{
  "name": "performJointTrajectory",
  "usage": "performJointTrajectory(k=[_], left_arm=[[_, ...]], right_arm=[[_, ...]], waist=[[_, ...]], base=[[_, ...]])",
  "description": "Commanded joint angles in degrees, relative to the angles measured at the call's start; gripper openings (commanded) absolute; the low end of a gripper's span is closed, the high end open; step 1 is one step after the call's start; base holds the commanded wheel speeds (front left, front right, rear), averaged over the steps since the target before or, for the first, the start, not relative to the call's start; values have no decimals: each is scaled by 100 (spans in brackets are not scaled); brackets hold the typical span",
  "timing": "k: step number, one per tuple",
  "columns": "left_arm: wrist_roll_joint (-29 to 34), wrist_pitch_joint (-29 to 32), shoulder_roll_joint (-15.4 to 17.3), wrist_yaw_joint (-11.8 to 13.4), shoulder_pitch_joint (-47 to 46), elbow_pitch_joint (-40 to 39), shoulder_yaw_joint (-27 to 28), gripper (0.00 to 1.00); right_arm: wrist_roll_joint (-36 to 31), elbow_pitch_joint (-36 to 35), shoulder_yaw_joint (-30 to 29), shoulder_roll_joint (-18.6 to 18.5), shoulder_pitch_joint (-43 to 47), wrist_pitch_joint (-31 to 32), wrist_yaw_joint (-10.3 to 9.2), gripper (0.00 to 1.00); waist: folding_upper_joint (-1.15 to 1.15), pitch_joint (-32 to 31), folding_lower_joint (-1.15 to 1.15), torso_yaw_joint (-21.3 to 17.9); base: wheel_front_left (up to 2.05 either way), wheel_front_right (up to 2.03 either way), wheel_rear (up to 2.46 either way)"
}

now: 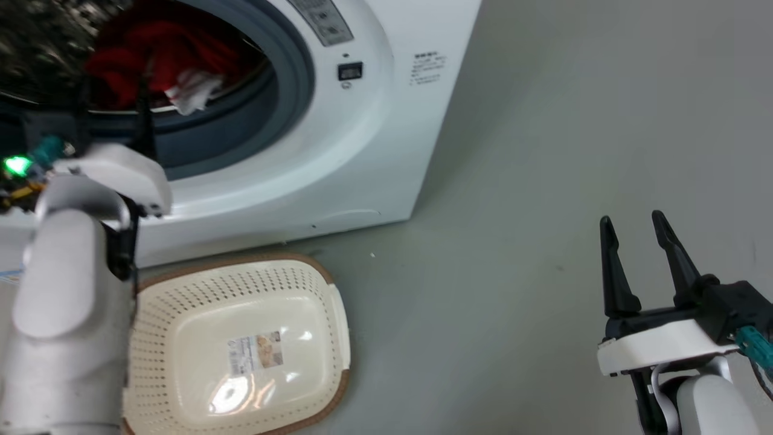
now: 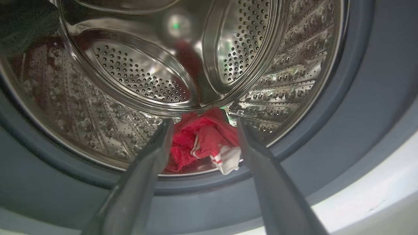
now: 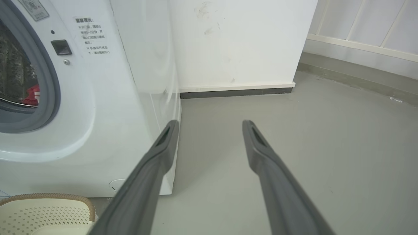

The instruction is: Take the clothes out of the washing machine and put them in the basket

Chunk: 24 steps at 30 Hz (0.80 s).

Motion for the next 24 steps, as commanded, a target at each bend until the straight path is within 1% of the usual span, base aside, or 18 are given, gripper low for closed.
performJointTrajectory(k=[1, 4, 9, 14, 17, 20, 24], left_arm=[[35, 124, 150, -35, -266, 98, 5, 100], [47, 316, 307, -82, -562, 256, -30, 100], [113, 782, 733, -213, -1364, 770, -166, 100], [235, 1233, 1171, -275, -2115, 1204, -349, 100], [291, 1682, 1357, -319, -2452, 1488, -519, 100], [351, 2012, 1595, -337, -2822, 1609, -704, 100], [324, 2639, 1801, -353, -3097, 1858, -886, 100]], right_arm=[[71, 55, 56, 8, -169, -50, -4, 100], [132, 133, 100, 7, -261, -91, -4, 100], [224, 279, 252, 6, -529, -137, -4, 100], [411, 268, 401, 6, -726, -142, -4, 100], [500, 255, 457, 6, -770, -143, -4, 100], [570, 252, 527, 6, -807, -143, -4, 100], [666, 258, 609, 6, -834, -144, -4, 100]], waist=[[0, 510, -1, -412], [0, 703, -1, -501], [0, 1113, -1, -694], [0, 1426, -1, -929], [0, 1569, -1, -1037], [0, 1712, -1, -1145], [0, 1856, -1, -1245]], base=[[0, 0, 0], [0, 0, 0], [0, 0, 0], [0, 0, 0], [0, 0, 0], [0, 0, 0], [0, 0, 0]])
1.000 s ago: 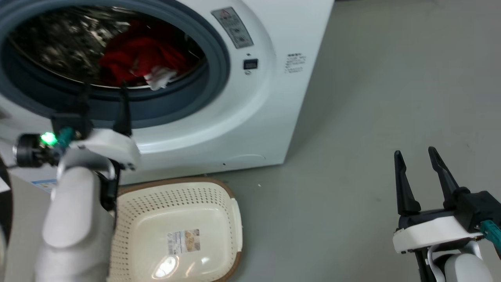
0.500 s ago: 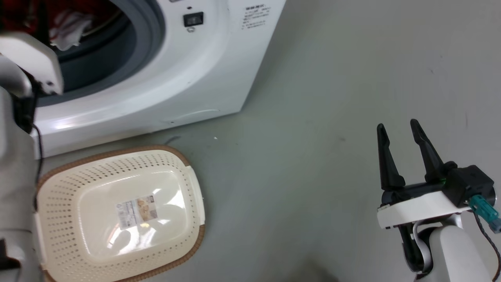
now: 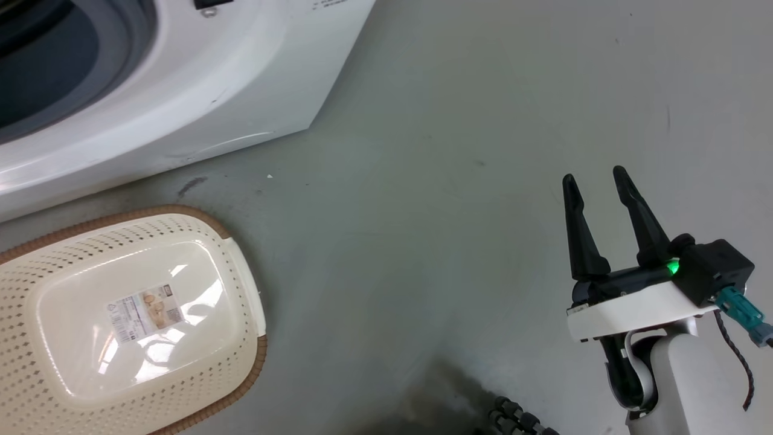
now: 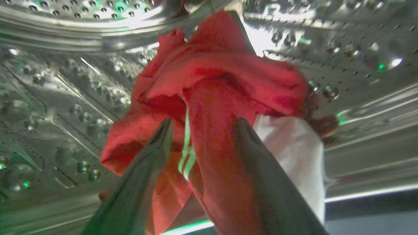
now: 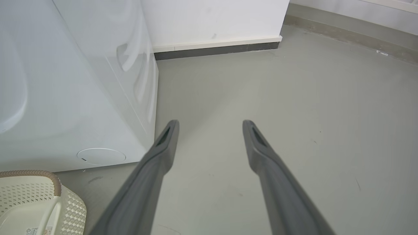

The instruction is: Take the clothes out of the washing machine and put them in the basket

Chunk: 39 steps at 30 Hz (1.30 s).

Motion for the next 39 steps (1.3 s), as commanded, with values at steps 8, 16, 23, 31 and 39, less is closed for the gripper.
performJointTrajectory(k=[8, 16, 23, 31, 39], left_arm=[[-109, 732, 309, -9, -185, 51, -175, 100], [-244, 812, 377, 194, 118, -211, -85, 0], [-432, 160, 217, 544, 518, -602, 73, 0], [-865, -1094, -224, 823, 1203, -666, 352, 0], [-1318, -2315, -701, 881, 2068, -501, 621, 0]], right_arm=[[141, 7, 90, 3, -130, -16, -4, 100], [165, -2, 89, 3, -131, -17, -4, 100], [46, 38, 1, 3, -78, -16, -4, 100], [-137, 63, -185, 1, 97, -15, -4, 100], [-303, 119, -385, 1, 375, -15, -4, 100]], waist=[[0, 185, -1, -177], [0, 138, -1, -175], [0, -133, -1, -54], [0, -756, -1, 176], [0, -1549, -1, 465]], base=[[0, 0, 0], [0, 0, 0], [0, 0, 0], [0, 0, 0], [0, 0, 0]])
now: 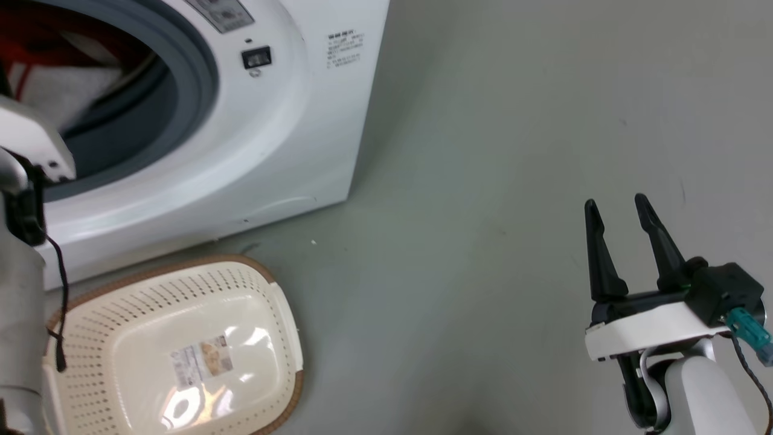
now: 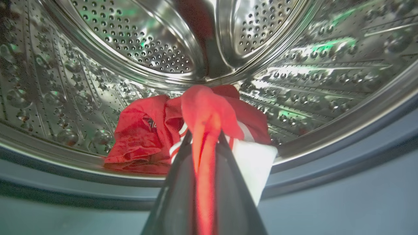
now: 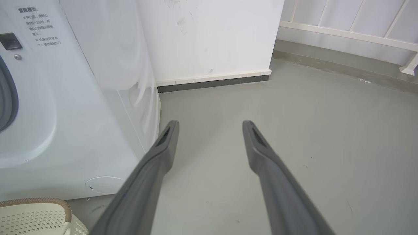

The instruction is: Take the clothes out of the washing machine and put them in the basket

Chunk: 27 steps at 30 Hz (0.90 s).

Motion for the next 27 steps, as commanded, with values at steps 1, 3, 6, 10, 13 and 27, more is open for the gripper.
performJointTrajectory(k=[1, 3, 6, 10, 13, 27], left_arm=[[-34, -156, -46, 5, 134, 6, 21, 0], [-109, -424, -166, 4, 350, 29, 50, 0], [-178, -744, -284, -37, 593, 25, 57, 0], [-216, -1004, -401, -85, 848, -62, 19, 0], [-192, -1119, -498, -110, 999, -219, -53, 0], [-306, -1208, -878, -125, 1906, -1745, -184, 0]], right_arm=[[-47, 7, -33, -3, 91, -12, -4, 100], [-124, 20, -72, -4, 184, -12, -4, 100], [-214, 35, -130, -3, 299, -12, -4, 100], [-281, 4, -162, -3, 427, -12, -4, 100], [-315, -22, -205, -2, 481, -9, -4, 100], [-348, -220, -264, -2, 749, 169, -4, 100]], waist=[[0, -352, 0, 198], [0, -562, 0, 286], [0, -831, 0, 429], [0, -1123, 0, 598], [0, -1270, 0, 721], [0, -1606, 0, 1165]], base=[[0, 0, 0], [0, 0, 0], [0, 0, 0], [0, 0, 0], [0, 0, 0], [0, 0, 0]])
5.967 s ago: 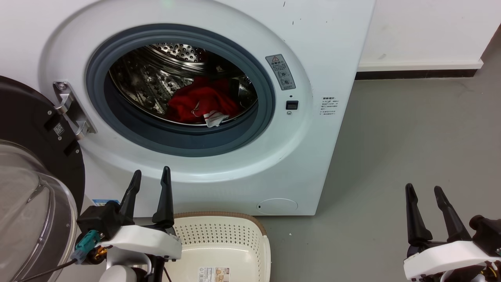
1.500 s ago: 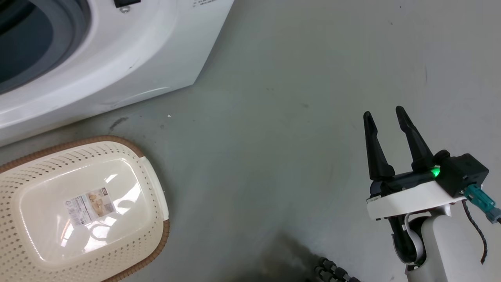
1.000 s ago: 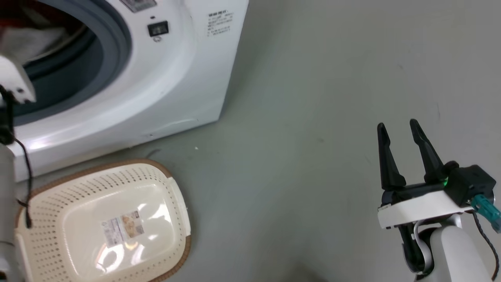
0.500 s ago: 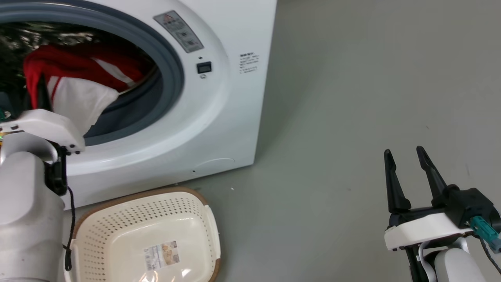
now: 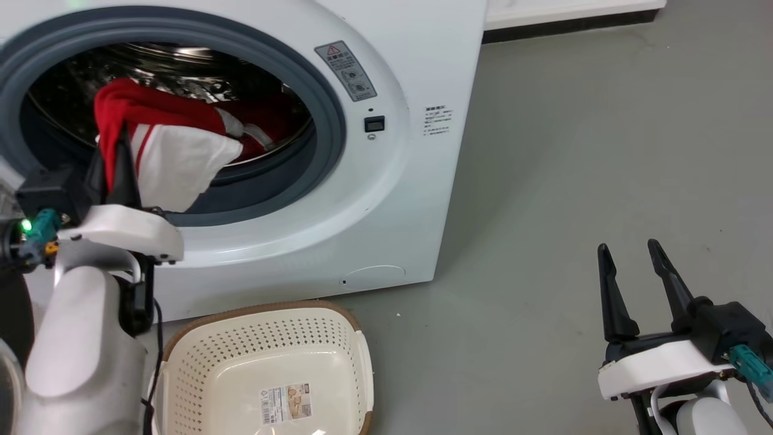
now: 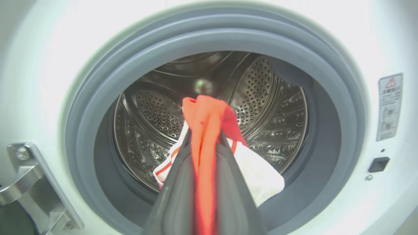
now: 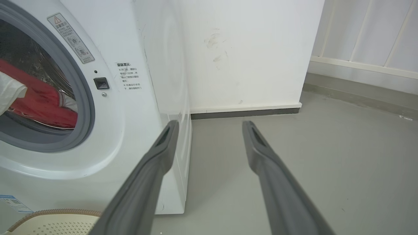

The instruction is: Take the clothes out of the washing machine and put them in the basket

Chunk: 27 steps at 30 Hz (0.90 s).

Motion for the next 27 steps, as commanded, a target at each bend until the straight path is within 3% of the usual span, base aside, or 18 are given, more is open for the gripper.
performJointTrajectory(k=[1, 19, 23, 27], left_arm=[[-30, 7, -68, 12, 172, -232, -35, 0], [116, 1051, -430, 569, 2374, -3811, -585, 0], [62, 1293, -477, 656, 2825, -4155, -673, 0], [-40, 1452, -557, 645, 3215, -3907, -816, 0]], right_arm=[[3, -43, -13, -1, 101, 33, -4, 100], [-165, -362, -9, -1, 319, 306, -4, 100], [-173, -447, 15, 0, 324, 354, -4, 100], [-181, -499, 53, -1, 288, 379, -4, 100]], waist=[[0, -57, 1, 89], [0, -247, 1, 655], [0, -217, 1, 737], [0, -141, 1, 770]], base=[[0, 0, 0], [0, 0, 0], [0, 0, 0], [0, 0, 0]])
